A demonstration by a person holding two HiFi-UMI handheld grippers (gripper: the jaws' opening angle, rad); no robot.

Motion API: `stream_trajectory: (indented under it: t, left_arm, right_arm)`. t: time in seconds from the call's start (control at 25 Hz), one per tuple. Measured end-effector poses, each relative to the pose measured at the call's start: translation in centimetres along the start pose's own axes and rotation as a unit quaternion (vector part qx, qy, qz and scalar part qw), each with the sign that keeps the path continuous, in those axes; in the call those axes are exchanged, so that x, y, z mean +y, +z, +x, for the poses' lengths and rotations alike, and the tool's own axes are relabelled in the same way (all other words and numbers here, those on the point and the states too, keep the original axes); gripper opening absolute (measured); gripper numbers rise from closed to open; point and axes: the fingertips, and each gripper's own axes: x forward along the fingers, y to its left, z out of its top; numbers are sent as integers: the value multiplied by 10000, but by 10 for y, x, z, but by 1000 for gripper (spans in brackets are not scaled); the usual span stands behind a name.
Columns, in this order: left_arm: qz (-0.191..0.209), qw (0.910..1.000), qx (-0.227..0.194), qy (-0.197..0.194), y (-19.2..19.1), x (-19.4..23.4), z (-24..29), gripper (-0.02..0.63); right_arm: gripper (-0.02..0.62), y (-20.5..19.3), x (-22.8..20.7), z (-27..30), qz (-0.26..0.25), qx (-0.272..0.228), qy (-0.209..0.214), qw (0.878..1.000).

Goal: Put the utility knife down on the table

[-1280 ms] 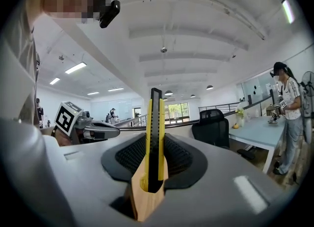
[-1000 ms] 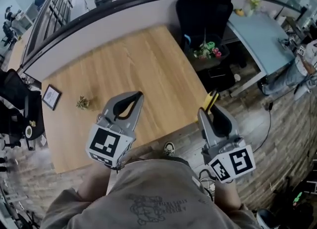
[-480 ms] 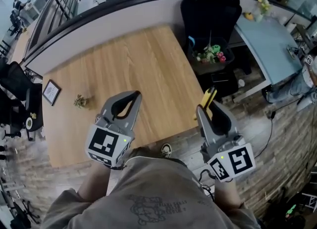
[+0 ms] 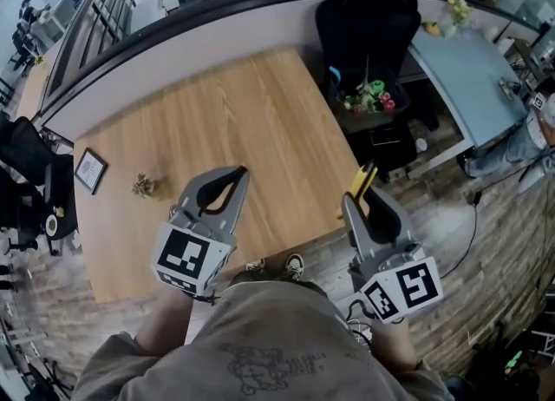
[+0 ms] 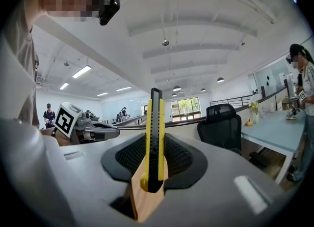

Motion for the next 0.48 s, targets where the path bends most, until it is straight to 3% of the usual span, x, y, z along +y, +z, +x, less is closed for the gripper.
stream_trajectory:
  t: [0.48]
  left_arm:
    - [-1,9999,55,137,-16,49,13,2]
  right_arm:
    - [123,-9,-13,65,73,600,-12,9982]
